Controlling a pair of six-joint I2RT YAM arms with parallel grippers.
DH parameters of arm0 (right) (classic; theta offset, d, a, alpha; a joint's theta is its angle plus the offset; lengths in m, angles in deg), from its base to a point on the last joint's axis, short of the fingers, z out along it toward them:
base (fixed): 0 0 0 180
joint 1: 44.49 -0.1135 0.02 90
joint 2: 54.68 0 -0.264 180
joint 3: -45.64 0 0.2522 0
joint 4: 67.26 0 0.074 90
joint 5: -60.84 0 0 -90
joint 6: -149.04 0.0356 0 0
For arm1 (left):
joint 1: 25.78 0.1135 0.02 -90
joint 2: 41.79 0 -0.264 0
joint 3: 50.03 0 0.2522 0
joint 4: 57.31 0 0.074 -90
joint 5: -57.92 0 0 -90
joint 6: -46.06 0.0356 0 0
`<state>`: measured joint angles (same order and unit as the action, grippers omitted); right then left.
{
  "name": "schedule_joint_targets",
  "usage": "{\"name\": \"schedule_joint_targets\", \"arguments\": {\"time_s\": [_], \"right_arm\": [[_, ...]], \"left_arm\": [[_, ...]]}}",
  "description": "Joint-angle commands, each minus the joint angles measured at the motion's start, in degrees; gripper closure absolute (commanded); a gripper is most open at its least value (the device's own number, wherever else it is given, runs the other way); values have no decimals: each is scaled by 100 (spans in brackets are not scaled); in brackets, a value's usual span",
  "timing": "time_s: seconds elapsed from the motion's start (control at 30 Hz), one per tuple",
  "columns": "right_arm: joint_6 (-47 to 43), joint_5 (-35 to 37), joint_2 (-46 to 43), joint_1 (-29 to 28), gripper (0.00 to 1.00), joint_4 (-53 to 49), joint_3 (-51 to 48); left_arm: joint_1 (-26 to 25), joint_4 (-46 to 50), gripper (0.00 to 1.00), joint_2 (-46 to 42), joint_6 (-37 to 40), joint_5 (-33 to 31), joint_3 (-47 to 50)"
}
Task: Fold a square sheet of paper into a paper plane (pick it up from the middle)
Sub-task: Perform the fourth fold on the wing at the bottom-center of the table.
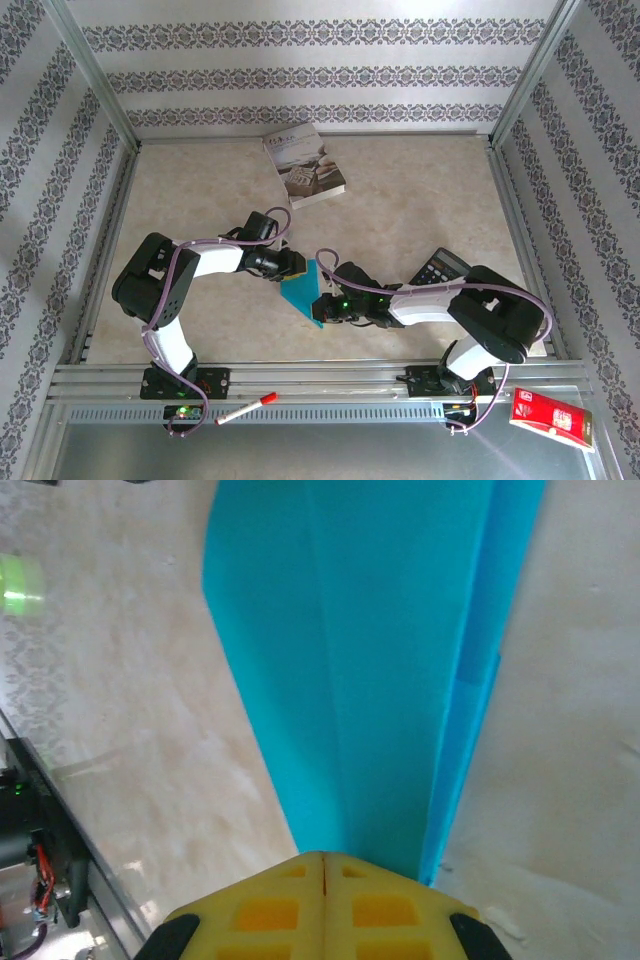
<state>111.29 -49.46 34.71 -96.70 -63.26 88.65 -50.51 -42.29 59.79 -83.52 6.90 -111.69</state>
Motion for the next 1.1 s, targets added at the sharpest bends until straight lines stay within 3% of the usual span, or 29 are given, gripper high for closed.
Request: {"name": "schedule_joint_targets", "arguments": {"time_s": [0.0,0.47,0.83,0.97,1.07], "right_arm": [[-110,-99,103,44,97,172,-77],[97,3,190,36,98,468,-726],[245,43,316,9,99,583,-799],[280,47,359,9,99,551,-756],[307,82,386,1,100,460,-726]], "left_arm": [[90,596,67,236,215,-556,71],[88,643,67,2,28,-363,-282],[-75,575,64,-1198,-518,-144,43],[-446,338,69,-1554,-931,-187,557],[-721,127,79,-1561,-1212,-242,801]]}}
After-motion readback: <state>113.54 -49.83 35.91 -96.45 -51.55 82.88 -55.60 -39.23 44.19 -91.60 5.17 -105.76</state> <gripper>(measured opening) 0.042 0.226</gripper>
